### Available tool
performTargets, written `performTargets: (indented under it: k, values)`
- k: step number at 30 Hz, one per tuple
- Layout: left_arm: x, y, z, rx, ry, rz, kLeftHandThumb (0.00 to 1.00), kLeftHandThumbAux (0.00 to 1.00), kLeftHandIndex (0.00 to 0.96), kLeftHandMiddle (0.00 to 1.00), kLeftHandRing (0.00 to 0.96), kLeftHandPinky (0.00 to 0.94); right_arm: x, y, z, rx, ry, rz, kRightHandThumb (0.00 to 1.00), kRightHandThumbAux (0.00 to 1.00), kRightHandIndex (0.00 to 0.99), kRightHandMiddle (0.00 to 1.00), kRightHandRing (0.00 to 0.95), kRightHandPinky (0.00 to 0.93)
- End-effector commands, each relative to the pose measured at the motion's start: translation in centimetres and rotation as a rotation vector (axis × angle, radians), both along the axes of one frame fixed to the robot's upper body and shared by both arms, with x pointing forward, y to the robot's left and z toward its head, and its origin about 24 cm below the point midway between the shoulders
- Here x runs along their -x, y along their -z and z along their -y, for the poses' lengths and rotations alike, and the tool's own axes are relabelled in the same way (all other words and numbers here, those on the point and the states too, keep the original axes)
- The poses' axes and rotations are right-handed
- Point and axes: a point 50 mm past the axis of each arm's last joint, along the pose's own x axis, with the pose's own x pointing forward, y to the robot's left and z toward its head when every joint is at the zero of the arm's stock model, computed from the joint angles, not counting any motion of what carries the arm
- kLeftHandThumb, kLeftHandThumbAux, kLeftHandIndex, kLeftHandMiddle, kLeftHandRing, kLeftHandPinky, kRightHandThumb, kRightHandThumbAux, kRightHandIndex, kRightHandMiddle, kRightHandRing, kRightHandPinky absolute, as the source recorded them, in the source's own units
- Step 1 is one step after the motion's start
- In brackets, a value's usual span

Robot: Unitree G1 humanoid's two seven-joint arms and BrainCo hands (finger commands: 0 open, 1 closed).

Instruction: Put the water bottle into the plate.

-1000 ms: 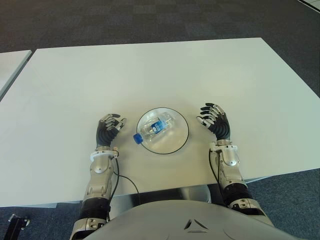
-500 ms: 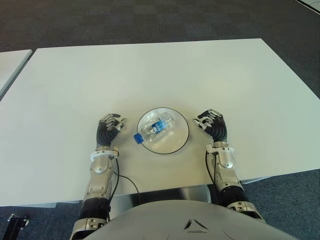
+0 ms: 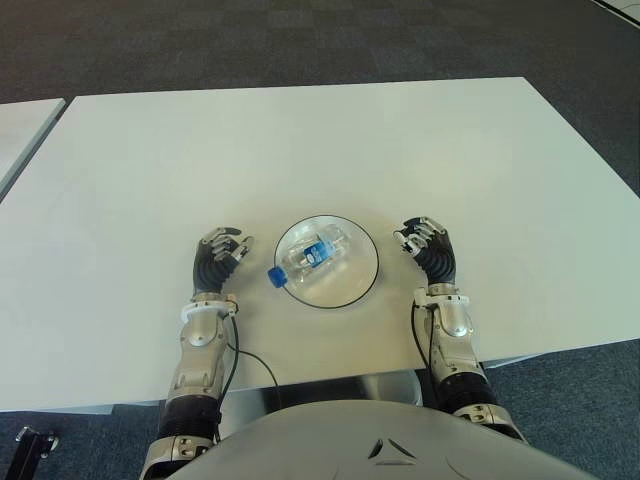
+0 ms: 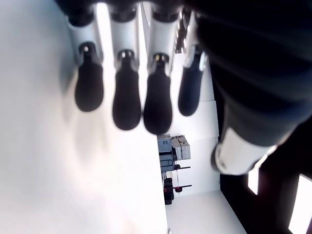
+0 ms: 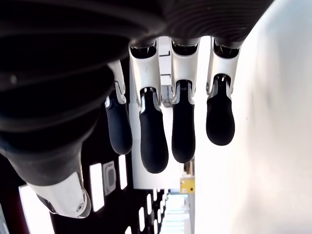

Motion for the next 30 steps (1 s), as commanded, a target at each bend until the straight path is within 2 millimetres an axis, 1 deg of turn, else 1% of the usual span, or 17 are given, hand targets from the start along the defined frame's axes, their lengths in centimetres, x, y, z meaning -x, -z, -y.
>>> performTargets:
  k: [1, 17, 21, 24, 30]
  values:
    - [0.21, 0.57, 0.02, 0.011, -0.003, -0.034, 0.703, 0.714, 0.434, 0.676, 0.66, 0.645, 1.0, 1.82, -0.04, -0.051, 0.01, -0.106, 0.706, 0.726, 0.435, 0.638, 0.634, 0.651]
    - [0.22, 0.55, -0.12, 0.006, 0.001, -0.028, 0.701, 0.715, 0.433, 0.671, 0.661, 0.645, 0.89, 1.66, 0.01, -0.033, 0.031, -0.114, 0.706, 0.727, 0.435, 0.659, 0.654, 0.667]
    - [0.25, 0.55, -0.14, 0.011, 0.001, -0.028, 0.701, 0.715, 0.433, 0.668, 0.657, 0.631, 0.86, 1.62, -0.03, -0.017, 0.041, -0.124, 0.706, 0.727, 0.435, 0.663, 0.657, 0.658]
    - [0.29, 0.55, -0.15, 0.013, 0.0, -0.031, 0.702, 0.715, 0.433, 0.672, 0.661, 0.649, 0.83, 1.54, -0.07, -0.006, 0.052, -0.131, 0.706, 0.727, 0.435, 0.666, 0.657, 0.657]
    - [0.33, 0.54, -0.17, 0.014, 0.0, -0.033, 0.702, 0.714, 0.433, 0.682, 0.668, 0.654, 0.85, 1.44, -0.13, 0.007, 0.064, -0.141, 0.705, 0.728, 0.435, 0.666, 0.657, 0.656]
